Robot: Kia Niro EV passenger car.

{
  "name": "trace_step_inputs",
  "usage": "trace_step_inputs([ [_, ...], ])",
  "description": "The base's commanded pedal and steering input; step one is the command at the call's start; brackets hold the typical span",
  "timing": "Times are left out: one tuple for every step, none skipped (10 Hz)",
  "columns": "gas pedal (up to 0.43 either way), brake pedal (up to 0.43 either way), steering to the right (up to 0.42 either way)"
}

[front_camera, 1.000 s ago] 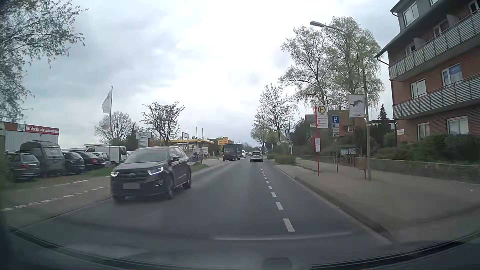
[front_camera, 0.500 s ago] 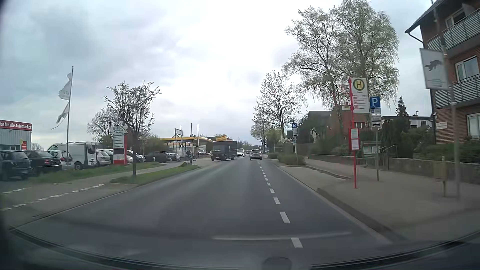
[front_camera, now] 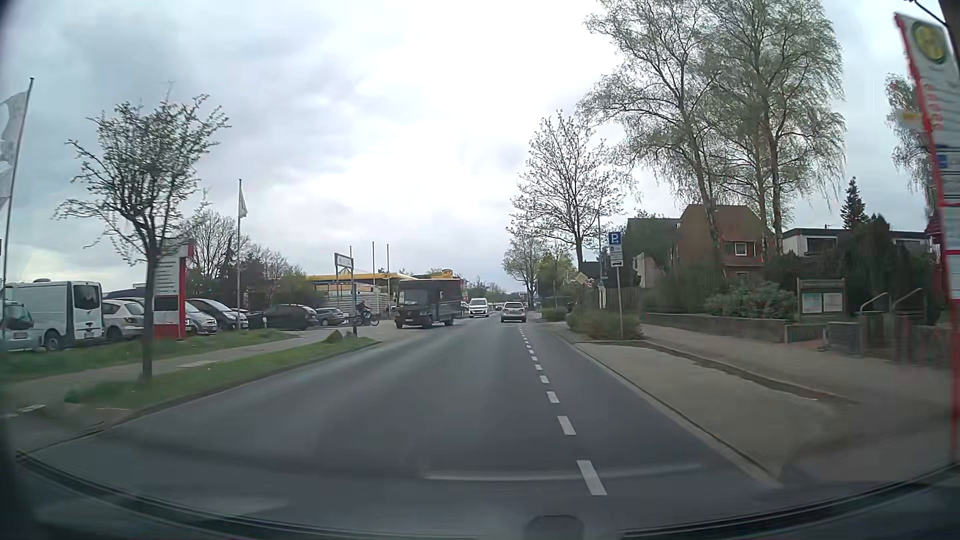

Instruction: Follow the waypoints while adhering to traffic rules and regulations

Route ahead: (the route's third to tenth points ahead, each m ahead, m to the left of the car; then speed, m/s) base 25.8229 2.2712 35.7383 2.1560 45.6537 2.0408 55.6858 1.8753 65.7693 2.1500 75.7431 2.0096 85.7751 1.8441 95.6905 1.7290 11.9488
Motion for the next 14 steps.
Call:
trace_step_inputs([
  [0.189, 0.0, -0.005],
  [0.189, 0.0, -0.005],
  [0.189, 0.0, -0.005],
  [0.189, 0.0, -0.004],
  [0.189, 0.006, -0.002],
  [0.189, 0.0, -0.001],
  [0.189, 0.0, -0.001],
  [0.189, 0.0, -0.001],
  [0.189, 0.0, -0.001],
  [0.177, 0.0, -0.001],
  [0.177, 0.0, -0.001],
  [0.177, 0.0, -0.001],
  [0.177, 0.0, -0.001],
  [0.177, 0.0, -0.001],
])
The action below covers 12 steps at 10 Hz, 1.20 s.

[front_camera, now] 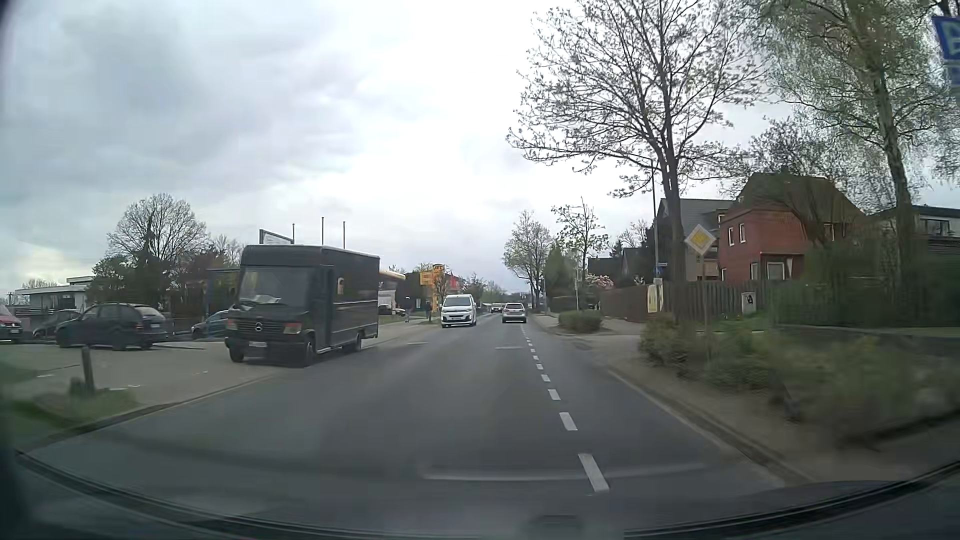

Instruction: Follow the waypoints while adhering to traffic rules and regulations

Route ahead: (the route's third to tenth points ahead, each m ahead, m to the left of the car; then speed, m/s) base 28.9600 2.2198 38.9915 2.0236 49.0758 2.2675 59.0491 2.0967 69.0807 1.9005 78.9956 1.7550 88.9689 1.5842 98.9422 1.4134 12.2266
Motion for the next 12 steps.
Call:
trace_step_inputs([
  [0.177, 0.0, -0.001],
  [0.177, 0.0, -0.001],
  [0.177, 0.0, -0.001],
  [0.177, 0.0, -0.001],
  [0.177, 0.0, -0.001],
  [0.169, 0.0, -0.001],
  [0.169, 0.0, -0.001],
  [0.169, 0.0, -0.001],
  [0.169, 0.0, -0.001],
  [0.169, 0.0, 0.001],
  [0.169, 0.0, 0.001],
  [0.169, 0.0, 0.001],
])
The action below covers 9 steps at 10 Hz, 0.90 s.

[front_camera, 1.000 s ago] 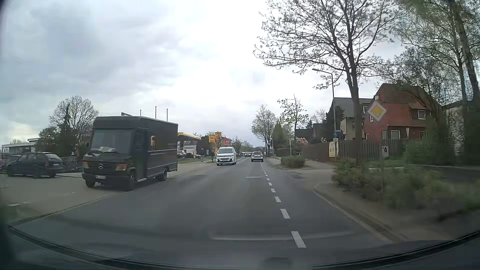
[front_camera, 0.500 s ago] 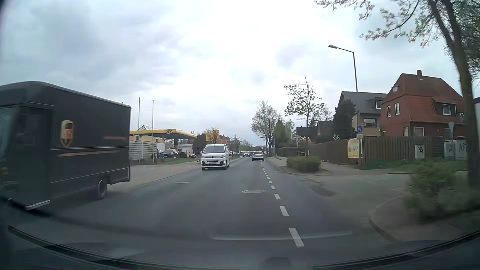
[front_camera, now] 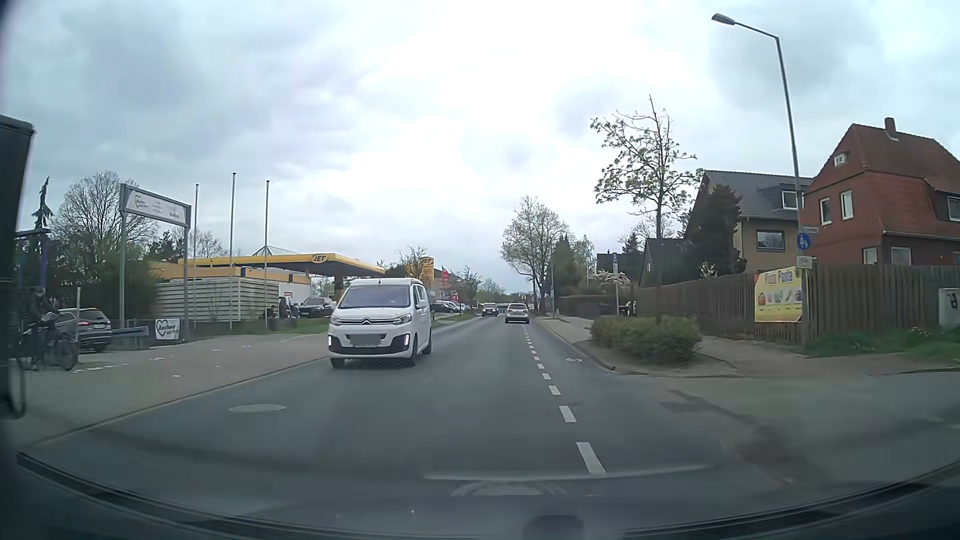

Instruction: Follow the waypoints while adhering to traffic rules and regulations

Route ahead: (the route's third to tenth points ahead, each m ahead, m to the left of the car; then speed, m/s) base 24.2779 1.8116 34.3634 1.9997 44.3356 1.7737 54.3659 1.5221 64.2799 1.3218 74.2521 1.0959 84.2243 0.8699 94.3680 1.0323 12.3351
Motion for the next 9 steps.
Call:
trace_step_inputs([
  [0.169, 0.0, 0.001],
  [0.169, 0.0, 0.001],
  [0.169, 0.0, 0.001],
  [0.169, 0.0, 0.001],
  [0.169, 0.0, 0.001],
  [0.169, 0.0, 0.001],
  [0.169, 0.0, 0.001],
  [0.169, 0.0, 0.001],
  [0.177, 0.0, 0.001],
])
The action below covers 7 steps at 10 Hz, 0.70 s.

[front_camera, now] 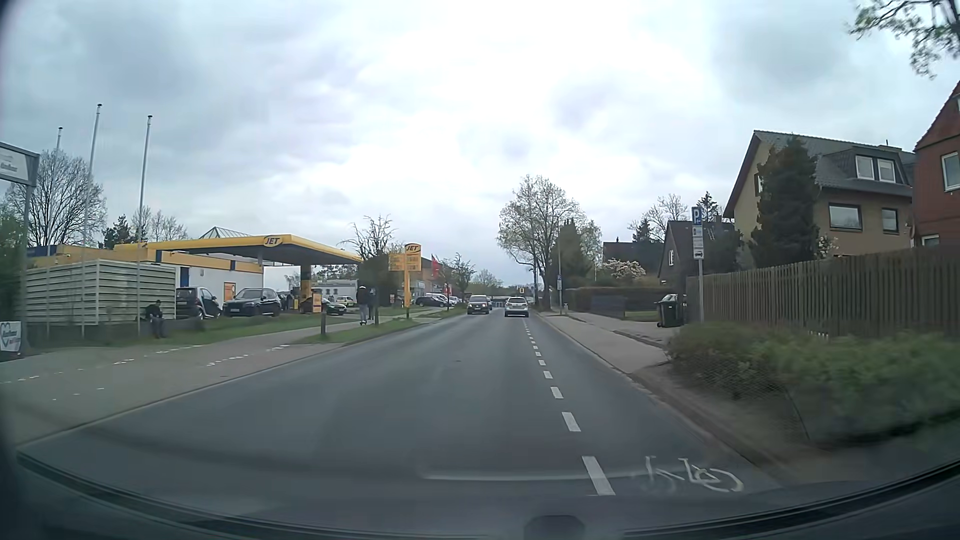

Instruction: Follow the waypoints while adhering to traffic rules and regulations

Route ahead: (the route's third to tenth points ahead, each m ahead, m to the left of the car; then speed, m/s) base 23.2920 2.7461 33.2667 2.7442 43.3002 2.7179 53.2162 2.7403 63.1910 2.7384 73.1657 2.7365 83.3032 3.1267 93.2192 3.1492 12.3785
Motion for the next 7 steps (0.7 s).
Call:
trace_step_inputs([
  [0.177, 0.0, 0.001],
  [0.177, 0.0, 0.001],
  [0.177, 0.0, 0.001],
  [0.177, 0.0, 0.001],
  [0.177, 0.0, 0.001],
  [0.177, 0.0, 0.0],
  [0.177, 0.0, 0.0],
])
